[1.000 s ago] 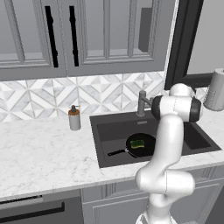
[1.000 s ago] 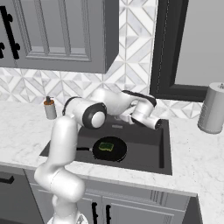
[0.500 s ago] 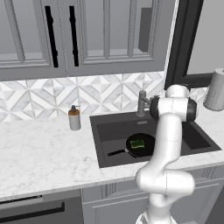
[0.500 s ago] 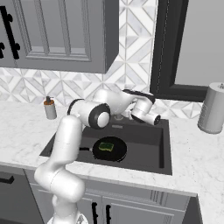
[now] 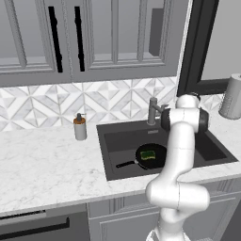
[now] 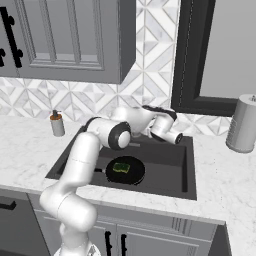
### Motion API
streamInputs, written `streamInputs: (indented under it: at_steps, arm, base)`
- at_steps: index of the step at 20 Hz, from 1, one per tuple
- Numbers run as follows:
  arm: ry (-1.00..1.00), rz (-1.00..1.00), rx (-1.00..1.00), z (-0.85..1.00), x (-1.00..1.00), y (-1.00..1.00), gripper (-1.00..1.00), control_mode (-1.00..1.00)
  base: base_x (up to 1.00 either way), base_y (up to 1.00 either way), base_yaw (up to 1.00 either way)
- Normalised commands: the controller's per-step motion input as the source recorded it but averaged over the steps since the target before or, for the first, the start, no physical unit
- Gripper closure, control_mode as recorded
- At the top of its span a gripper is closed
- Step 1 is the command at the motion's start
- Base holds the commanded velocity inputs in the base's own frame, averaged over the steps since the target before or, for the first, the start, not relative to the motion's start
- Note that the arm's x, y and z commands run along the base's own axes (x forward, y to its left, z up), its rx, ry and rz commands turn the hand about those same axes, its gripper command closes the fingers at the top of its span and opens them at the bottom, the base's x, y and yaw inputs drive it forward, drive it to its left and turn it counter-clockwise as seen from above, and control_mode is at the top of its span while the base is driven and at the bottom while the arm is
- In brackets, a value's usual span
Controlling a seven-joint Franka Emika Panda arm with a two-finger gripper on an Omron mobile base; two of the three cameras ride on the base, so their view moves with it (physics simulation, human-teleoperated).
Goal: Pick the pan and sponge and place them into the sink. Then turn on the water.
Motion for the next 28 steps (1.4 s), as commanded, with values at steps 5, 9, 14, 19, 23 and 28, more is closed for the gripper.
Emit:
streamInputs:
  at_steps: [5, 9, 14, 19, 23, 28]
  arm:
    - [0.0, -0.03, 0.0, -0.24, 0.26, 0.0, -1.0, -1.0]
    - [0.0, -0.04, 0.0, -0.05, 0.37, 0.0, -1.0, -1.0]
    - [0.0, -0.04, 0.0, -0.03, 0.37, 0.0, 1.0, -1.0]
    - [0.0, -0.03, 0.01, -0.08, 0.3, 0.0, 1.0, -1.0]
    - [0.0, -0.02, 0.04, -0.14, 0.23, -0.06, 1.0, -1.0]
    - [0.0, -0.01, 0.07, -0.07, 0.25, -0.19, 1.0, -1.0]
  base:
    - [0.0, 0.0, 0.0]
    - [0.0, 0.0, 0.0]
    - [0.0, 0.0, 0.0]
    - [0.0, 0.0, 0.0]
    - [0.0, 0.0, 0.0]
    - [0.0, 0.0, 0.0]
